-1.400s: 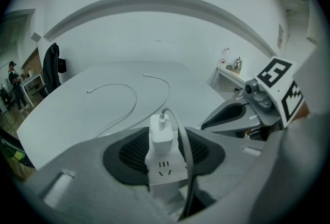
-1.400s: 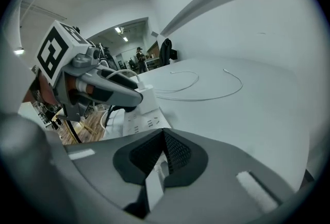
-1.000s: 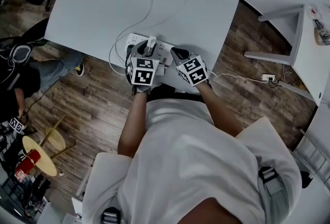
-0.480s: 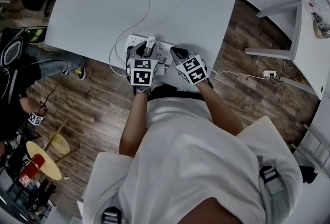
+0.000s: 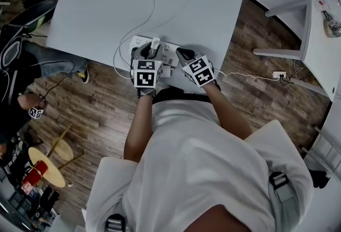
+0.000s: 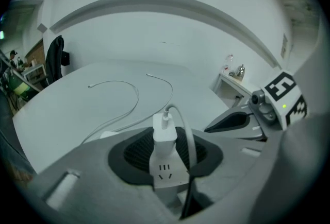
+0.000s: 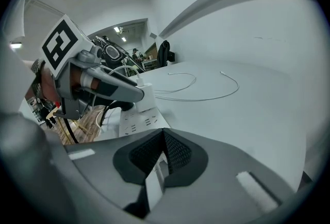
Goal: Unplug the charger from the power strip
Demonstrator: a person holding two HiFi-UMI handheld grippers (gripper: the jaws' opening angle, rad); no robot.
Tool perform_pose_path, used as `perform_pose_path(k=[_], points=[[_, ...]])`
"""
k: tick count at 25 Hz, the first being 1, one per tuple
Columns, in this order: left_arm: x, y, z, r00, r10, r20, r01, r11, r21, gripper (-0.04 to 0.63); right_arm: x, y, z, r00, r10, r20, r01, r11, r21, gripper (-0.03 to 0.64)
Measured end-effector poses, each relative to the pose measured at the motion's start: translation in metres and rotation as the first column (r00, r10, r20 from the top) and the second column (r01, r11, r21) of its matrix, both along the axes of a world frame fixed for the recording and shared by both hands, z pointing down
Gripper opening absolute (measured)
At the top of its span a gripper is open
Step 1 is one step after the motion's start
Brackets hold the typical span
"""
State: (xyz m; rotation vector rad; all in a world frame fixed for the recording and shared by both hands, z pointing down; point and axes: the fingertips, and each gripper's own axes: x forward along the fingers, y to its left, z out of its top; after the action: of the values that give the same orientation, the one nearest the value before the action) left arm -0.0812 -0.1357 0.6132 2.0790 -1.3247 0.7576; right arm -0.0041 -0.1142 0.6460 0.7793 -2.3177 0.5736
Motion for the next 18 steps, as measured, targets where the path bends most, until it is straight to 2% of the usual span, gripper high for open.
perform_pose_path(k=[2,4,6,10,14,16,18], points=[[-0.0006,-0.0002,-0.0006,0.998,-0.029,-0.056,0.029,1.0,-0.011,0.138,0.0002,0.0002,-0.0001,1.0,-0.001,0.001,0.001,1.0,-0.002,0.002],[-0.0007,-0.0004,-0.0012,0.997,-0.037,-0.072,0.036,0.999,-0.013,0.139,0.0007,0.0002,-0.0003,1.0,-0.001,0.002,0.001,1.0,-0.002,0.002],[0.0003,-0.0003,-0.001,0.999,-0.018,-0.038,0.018,1.0,-0.006,0.138,0.0012,0.0001,-0.0002,1.0,0.001,0.0,-0.001,1.0,0.0,0.002],[0.0043,-0.0007,-0.0006,0.995,0.052,0.082,-0.054,0.998,0.018,0.138,0.0012,-0.0004,0.0004,1.0,0.004,-0.007,-0.004,1.0,0.004,0.002],[0.0069,0.0003,-0.0009,0.986,0.092,0.14,-0.097,0.995,0.028,0.138,0.0001,0.0001,0.0003,1.0,0.008,-0.014,-0.008,1.0,0.012,0.002],[0.0066,0.0004,-0.0009,0.989,0.083,0.124,-0.087,0.996,0.025,0.138,0.0006,-0.0001,0.0003,1.0,0.009,-0.013,-0.008,1.0,0.011,0.002],[0.0036,0.0009,-0.0013,0.997,0.043,0.057,-0.043,0.999,0.006,0.138,0.0015,0.0007,0.0006,1.0,0.008,-0.012,-0.008,1.0,0.007,0.002]])
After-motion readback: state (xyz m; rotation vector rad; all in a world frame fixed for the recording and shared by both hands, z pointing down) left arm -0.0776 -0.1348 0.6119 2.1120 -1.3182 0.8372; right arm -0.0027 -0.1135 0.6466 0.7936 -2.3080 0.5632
